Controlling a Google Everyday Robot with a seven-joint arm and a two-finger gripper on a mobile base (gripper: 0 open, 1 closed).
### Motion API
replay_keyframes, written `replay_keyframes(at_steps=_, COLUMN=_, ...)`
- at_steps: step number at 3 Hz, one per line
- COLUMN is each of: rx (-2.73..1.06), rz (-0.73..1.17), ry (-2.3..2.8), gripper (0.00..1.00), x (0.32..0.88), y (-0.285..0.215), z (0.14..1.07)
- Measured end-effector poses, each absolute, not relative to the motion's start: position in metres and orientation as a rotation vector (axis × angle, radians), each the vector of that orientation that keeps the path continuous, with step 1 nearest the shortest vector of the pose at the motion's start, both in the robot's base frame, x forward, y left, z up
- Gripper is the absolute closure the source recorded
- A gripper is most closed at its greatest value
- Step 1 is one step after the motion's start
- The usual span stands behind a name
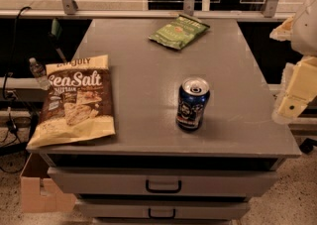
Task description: Knock pepsi can over
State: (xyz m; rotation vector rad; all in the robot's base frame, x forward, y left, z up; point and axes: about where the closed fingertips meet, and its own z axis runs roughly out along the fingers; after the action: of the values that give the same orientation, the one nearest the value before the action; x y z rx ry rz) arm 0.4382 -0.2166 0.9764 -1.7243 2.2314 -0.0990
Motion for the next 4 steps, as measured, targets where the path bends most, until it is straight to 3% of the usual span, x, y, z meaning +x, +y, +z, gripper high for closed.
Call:
replay_keyframes(at_steps=2, rx=-1.697, rz=0.012, ry=2.211, gripper=0.0, x=0.441, y=-0.211, z=0.964)
replay_keyframes(at_steps=4, rx=-1.6, rz=0.422, ry=2.079, gripper=0.0, x=0.443, y=-0.17, z=0.912)
